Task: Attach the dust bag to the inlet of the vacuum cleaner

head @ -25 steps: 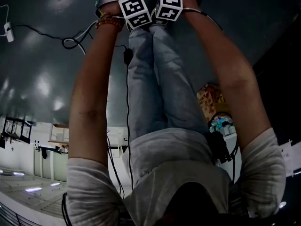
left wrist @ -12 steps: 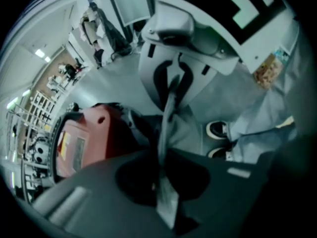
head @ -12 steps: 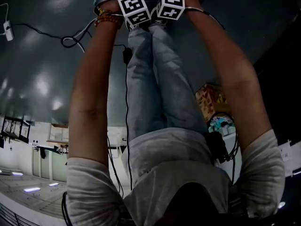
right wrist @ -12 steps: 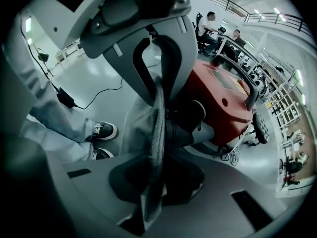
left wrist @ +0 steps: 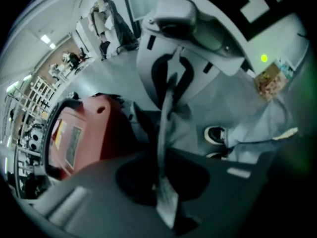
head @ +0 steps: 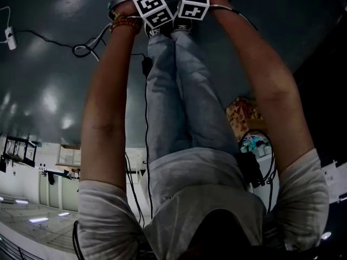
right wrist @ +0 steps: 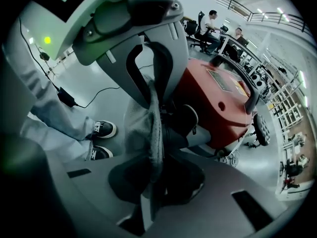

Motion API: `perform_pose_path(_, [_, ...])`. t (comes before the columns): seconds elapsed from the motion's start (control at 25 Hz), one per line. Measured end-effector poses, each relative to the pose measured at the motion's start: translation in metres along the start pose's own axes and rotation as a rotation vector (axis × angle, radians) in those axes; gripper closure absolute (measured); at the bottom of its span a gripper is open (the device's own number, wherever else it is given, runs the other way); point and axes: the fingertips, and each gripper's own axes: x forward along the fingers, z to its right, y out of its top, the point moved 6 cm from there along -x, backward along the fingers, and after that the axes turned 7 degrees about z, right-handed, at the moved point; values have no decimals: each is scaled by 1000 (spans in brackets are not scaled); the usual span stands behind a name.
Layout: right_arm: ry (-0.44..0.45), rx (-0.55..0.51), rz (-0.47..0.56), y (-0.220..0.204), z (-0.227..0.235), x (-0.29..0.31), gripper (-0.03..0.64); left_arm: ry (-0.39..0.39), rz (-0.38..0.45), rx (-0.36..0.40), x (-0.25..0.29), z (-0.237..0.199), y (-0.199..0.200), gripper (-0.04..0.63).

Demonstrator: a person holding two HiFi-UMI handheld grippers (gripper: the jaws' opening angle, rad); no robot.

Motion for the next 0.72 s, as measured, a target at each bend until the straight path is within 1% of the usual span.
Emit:
perform_pose_path(0.08, [1,1,4,1,0,1,583,-7,-5,5,0,1,-1,566])
perform_pose_path(0.16, [1,24,4,0,0,1,583,-9,-6,19,0,0,1,561])
perform_pose_path(0.24, [12,49,5,0,2,0,583,0,-3,-1,-1,-3,1,546])
perform_pose_path(0.28, [19,63,7,1,3,-2,579,5,-2,-19,-3,-3,0,524])
perform_pose_path(0.36, [21,91,9,-2,1,-9,551,3,4,-50,-8,-1,-2,480])
perform_pose_path(0.44, [4,113,18,-4,-5,-18,545,2,13,-61,-15,6,-4,473])
perform_pose_path(0.6, [-60,119,23,-2,-18,-33,546,58,35,-50,-31,13,-6,505])
perform_pose_path(0.72, [-95,129,22,3,-23,-43,546,110,62,-72,-46,15,-1,546])
